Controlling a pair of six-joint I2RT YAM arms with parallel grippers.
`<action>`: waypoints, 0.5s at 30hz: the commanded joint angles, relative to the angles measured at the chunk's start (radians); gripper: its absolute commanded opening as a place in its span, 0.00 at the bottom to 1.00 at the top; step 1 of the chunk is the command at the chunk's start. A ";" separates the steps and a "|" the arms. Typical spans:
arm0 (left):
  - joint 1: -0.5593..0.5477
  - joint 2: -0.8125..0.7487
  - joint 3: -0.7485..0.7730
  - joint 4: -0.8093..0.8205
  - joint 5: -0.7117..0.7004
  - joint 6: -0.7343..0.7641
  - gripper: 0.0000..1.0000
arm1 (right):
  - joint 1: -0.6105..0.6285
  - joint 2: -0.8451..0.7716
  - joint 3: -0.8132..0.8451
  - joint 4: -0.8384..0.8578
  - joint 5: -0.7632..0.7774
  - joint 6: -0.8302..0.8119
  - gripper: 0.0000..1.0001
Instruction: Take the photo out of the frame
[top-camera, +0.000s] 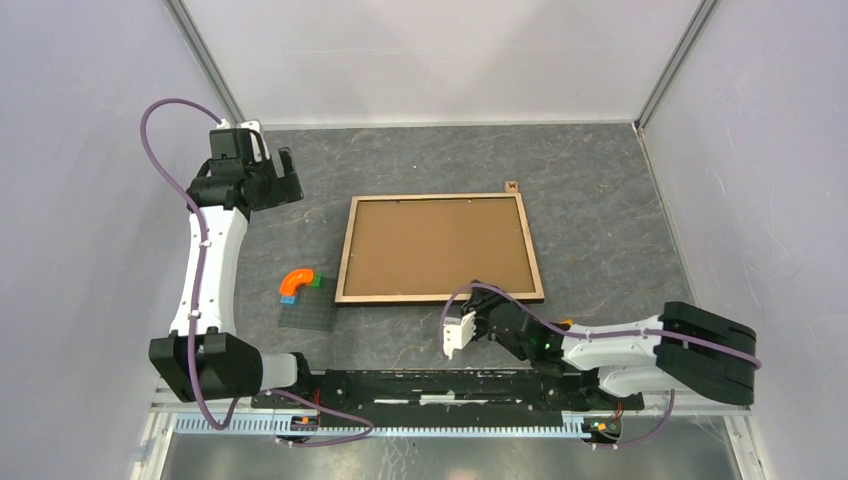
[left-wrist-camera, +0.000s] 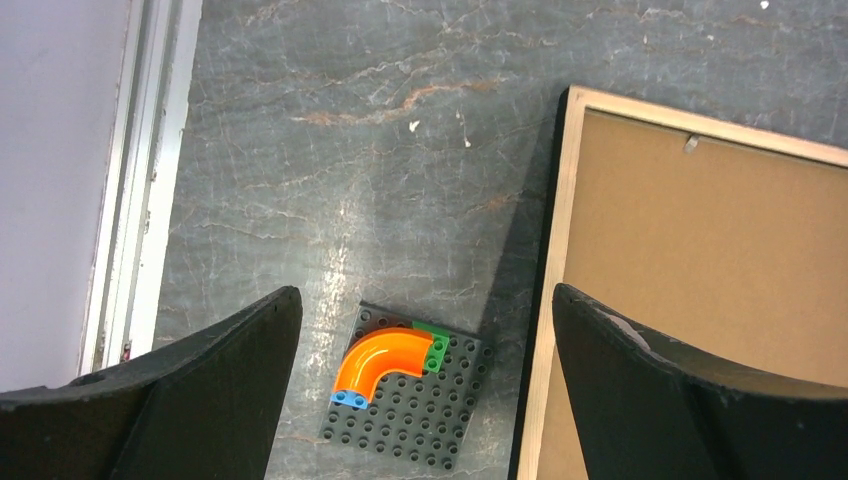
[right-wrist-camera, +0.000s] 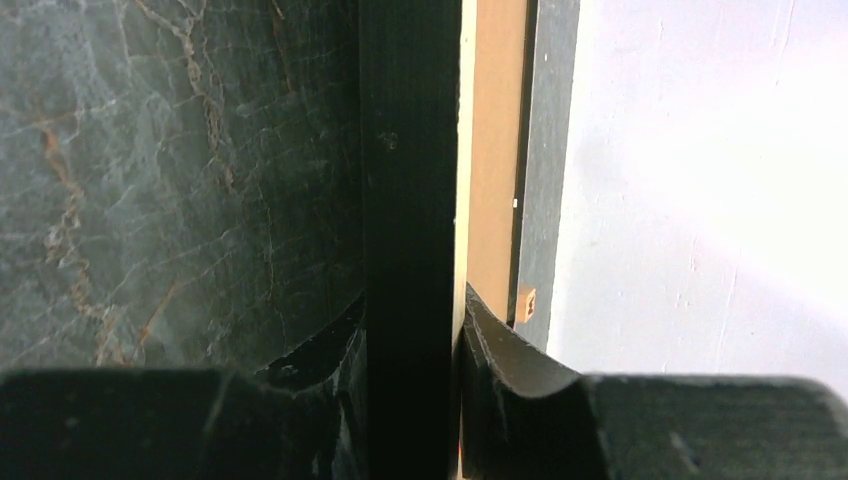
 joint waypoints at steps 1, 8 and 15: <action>0.005 -0.053 -0.032 0.032 0.018 0.046 1.00 | -0.004 0.095 0.044 0.035 0.016 0.142 0.10; 0.005 -0.082 -0.077 0.033 0.054 0.088 1.00 | -0.005 0.166 0.045 0.006 0.014 0.140 0.44; 0.004 -0.078 -0.103 0.032 0.106 0.105 1.00 | -0.005 0.076 0.141 -0.284 -0.095 0.166 0.98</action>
